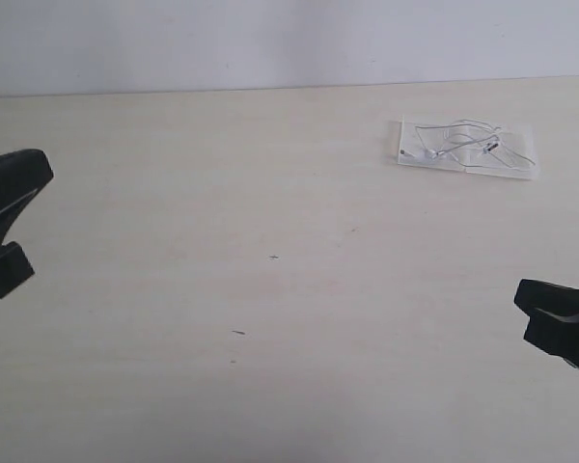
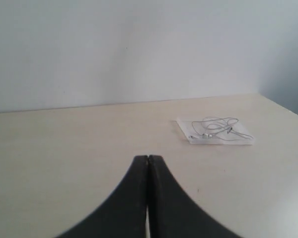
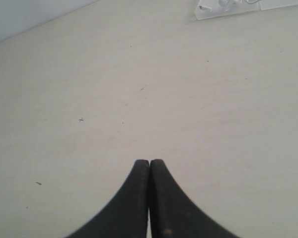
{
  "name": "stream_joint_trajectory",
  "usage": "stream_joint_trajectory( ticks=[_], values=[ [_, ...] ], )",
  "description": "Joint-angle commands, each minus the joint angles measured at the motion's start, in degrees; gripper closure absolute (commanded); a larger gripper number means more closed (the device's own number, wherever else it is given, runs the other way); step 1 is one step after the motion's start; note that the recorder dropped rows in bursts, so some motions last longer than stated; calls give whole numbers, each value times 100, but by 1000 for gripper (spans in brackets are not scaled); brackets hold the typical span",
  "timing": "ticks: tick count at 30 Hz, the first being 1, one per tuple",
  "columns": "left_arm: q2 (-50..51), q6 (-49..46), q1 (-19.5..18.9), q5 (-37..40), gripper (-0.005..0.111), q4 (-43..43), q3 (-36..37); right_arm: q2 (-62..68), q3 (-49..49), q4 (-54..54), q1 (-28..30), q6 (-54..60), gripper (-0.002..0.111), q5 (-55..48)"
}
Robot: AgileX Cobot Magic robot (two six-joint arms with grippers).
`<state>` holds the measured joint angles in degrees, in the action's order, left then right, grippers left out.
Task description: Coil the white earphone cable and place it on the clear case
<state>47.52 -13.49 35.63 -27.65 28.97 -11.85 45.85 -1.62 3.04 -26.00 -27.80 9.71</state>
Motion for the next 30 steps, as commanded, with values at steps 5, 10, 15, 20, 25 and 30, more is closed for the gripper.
stream_joint_trajectory(
  ticks=[5, 10, 15, 20, 25, 30],
  values=[
    [-912, 22, -437, -33, 107, 12, 33, -41, 13, -14, -2, 9, 108, -1],
    [-1521, -276, -839, 96, 107, -1, 33, -41, 13, -14, -2, 9, 108, -1],
    [-2228, -276, -1595, 1004, 107, -1, 102, -41, 13, -3, -2, 9, 108, 30],
    [-3180, -276, -2379, 1267, 107, -1, 425, -41, 13, 14, -2, 9, 108, 121],
    [-3848, -276, -2804, 1284, 107, -1, 724, -41, 13, 14, -2, 9, 108, 121],
    [-3945, -276, -2831, 1284, 107, -1, 853, -41, 13, 14, -2, 9, 108, 121]
  ],
)
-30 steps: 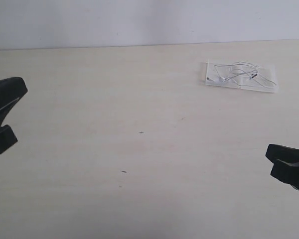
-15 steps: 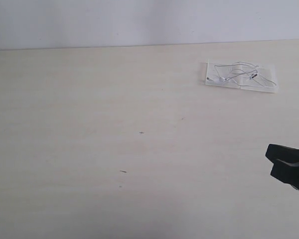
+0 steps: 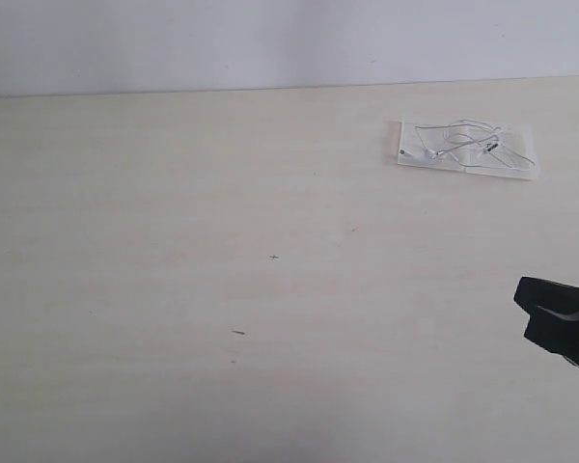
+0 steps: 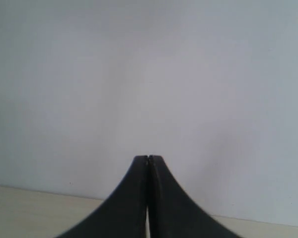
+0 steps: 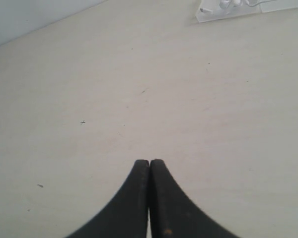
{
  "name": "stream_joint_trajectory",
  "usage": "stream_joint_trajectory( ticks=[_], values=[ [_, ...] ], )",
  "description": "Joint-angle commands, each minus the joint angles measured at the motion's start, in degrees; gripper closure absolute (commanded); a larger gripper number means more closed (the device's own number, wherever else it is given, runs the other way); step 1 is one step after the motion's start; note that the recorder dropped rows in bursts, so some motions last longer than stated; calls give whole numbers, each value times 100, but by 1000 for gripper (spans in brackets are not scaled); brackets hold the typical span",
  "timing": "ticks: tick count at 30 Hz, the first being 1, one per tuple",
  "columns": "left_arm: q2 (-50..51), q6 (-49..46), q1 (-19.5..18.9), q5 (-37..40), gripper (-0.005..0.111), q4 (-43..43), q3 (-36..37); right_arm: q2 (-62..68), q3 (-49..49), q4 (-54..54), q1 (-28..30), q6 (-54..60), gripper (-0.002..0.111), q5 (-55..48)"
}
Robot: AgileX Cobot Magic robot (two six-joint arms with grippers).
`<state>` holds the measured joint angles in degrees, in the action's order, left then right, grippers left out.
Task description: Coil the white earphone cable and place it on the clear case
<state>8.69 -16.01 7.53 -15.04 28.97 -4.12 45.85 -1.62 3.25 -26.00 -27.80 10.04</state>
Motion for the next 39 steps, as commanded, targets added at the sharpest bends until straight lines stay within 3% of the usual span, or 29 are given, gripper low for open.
stream_joint_trajectory(
  ticks=[1, 11, 13, 17, 22, 24, 27, 33, 39],
  values=[
    [-62, -24, -22, 23, 107, -1, 80, -41, 13, -25, -2, 9, 108, 87],
    [-504, -136, -22, 75, 107, -1, 116, -41, 13, -25, -2, 9, 108, 87],
    [-736, -131, -96, 244, 107, -348, 153, -41, 13, -25, -2, 9, 108, 87],
    [-869, 604, -452, 1043, 107, -2059, 153, -41, 13, -25, -2, 9, 108, 87],
    [-869, 1817, -1367, 2019, 107, -2851, 153, -41, 13, -25, -2, 9, 108, 87],
    [-869, 2712, -1744, 2303, 107, -3549, 191, -41, 13, -25, -2, 9, 108, 87],
    [-869, 3199, -2129, 2472, 107, -3954, 391, -41, 13, -25, -2, 9, 108, 87],
    [-869, 3290, -2206, 3521, 107, -4019, 412, -41, 13, -25, -2, 9, 108, 87],
    [-869, 3290, -2206, 3549, 107, -4894, 412, -41, 13, -25, -2, 9, 108, 87]
  ],
)
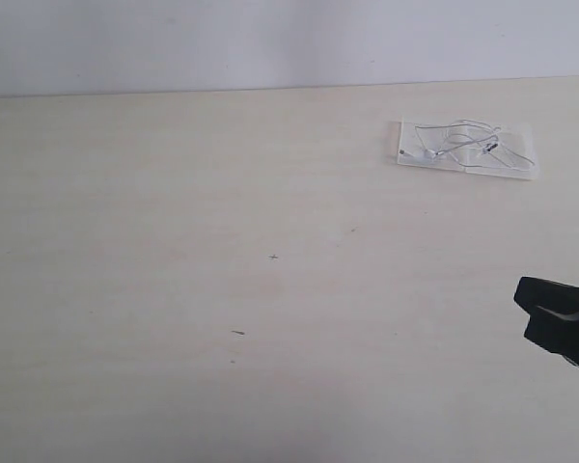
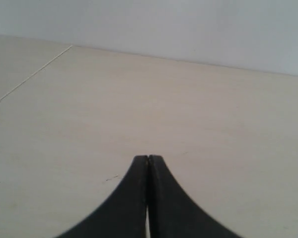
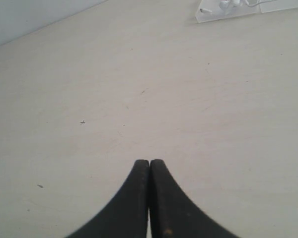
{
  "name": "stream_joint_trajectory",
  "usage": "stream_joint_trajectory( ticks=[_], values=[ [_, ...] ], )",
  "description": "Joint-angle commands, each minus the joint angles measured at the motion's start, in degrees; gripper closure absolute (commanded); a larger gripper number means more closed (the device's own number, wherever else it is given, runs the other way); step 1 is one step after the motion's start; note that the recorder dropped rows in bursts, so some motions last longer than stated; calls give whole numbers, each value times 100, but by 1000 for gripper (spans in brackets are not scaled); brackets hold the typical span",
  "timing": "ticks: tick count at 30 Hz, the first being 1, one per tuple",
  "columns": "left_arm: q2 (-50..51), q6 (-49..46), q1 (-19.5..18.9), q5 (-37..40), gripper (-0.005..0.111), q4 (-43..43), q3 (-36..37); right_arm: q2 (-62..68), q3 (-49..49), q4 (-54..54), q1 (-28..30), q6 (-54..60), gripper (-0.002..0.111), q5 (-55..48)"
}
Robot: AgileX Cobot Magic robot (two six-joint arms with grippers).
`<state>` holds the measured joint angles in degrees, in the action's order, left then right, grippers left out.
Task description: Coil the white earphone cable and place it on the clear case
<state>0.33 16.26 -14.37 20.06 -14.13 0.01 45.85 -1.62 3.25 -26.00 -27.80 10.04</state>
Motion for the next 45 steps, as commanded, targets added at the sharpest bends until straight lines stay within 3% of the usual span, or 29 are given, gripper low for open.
stream_joint_trajectory(
  ticks=[1, 17, 24, 29, 35, 45],
  values=[
    [-33, 63, -15, 50, 107, -709, -1, -41, 13, -25, -2, 9, 108, 87],
    [-33, 52, -15, 50, 107, -772, -1, -41, 13, -25, -2, 9, 108, 87],
    [-33, 52, -15, 50, 107, -772, -1, -220, 13, -226, 40, 2292, 108, 69],
    [-33, 52, -15, 50, 107, -772, -1, -1519, 23, -215, 1093, 3009, 108, -374],
    [-33, 52, -15, 50, 107, -772, -1, -3473, 27, -227, 2326, 3177, 108, -1990],
    [-33, 52, -15, 57, 107, -772, -1, -4421, 31, -227, 2620, 3368, 108, -2537]
  ],
)
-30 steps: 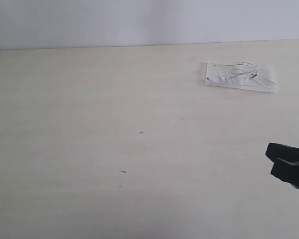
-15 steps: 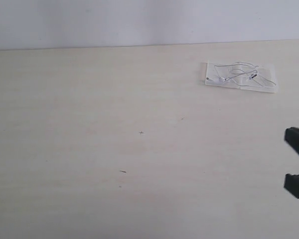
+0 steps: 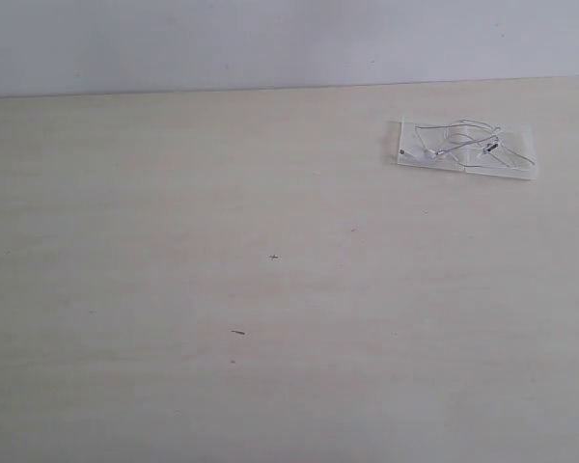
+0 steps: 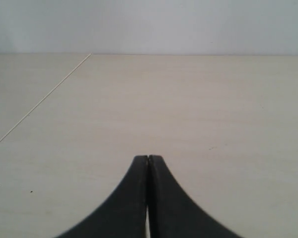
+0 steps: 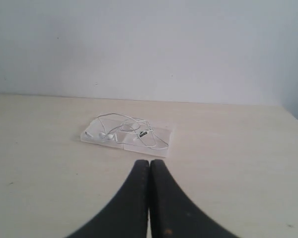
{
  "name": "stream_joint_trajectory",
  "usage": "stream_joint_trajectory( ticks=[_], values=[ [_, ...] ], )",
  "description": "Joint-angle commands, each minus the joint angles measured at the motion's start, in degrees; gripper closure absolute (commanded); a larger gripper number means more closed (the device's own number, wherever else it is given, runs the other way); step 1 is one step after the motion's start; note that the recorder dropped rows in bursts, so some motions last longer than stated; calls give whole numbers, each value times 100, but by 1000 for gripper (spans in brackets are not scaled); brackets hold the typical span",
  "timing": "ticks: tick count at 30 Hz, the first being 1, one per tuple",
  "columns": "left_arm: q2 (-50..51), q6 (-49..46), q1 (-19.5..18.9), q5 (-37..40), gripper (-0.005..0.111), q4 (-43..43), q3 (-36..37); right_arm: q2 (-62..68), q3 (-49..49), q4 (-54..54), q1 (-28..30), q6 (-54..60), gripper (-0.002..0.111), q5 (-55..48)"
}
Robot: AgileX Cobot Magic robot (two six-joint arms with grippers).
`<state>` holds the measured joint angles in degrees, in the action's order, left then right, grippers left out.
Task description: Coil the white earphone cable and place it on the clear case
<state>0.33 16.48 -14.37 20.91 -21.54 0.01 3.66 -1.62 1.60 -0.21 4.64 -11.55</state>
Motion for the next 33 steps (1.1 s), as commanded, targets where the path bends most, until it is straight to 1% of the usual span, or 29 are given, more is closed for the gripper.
stream_joint_trajectory(
  ticks=[1, 6, 12, 16, 30, 33],
  values=[
    [-33, 30, -15, -29, 107, -32, -1, -256, 61, -35, 40, 124, 108, -401],
    [-33, 30, -15, -29, 107, -32, -1, -366, 162, -20, 40, 124, 108, -87],
    [-33, 30, -15, -29, 107, -32, -1, -366, 162, -9, 40, 114, 108, -316],
    [-33, 30, -15, -29, 107, -32, -1, -366, 162, -9, 40, -88, 108, -437],
    [-33, 30, -15, -29, 107, -32, -1, -366, 162, 6, 40, -202, 108, -446],
    [-33, 30, 124, -26, 107, -32, -1, -366, 162, 6, 40, -202, 108, -446]
  ],
)
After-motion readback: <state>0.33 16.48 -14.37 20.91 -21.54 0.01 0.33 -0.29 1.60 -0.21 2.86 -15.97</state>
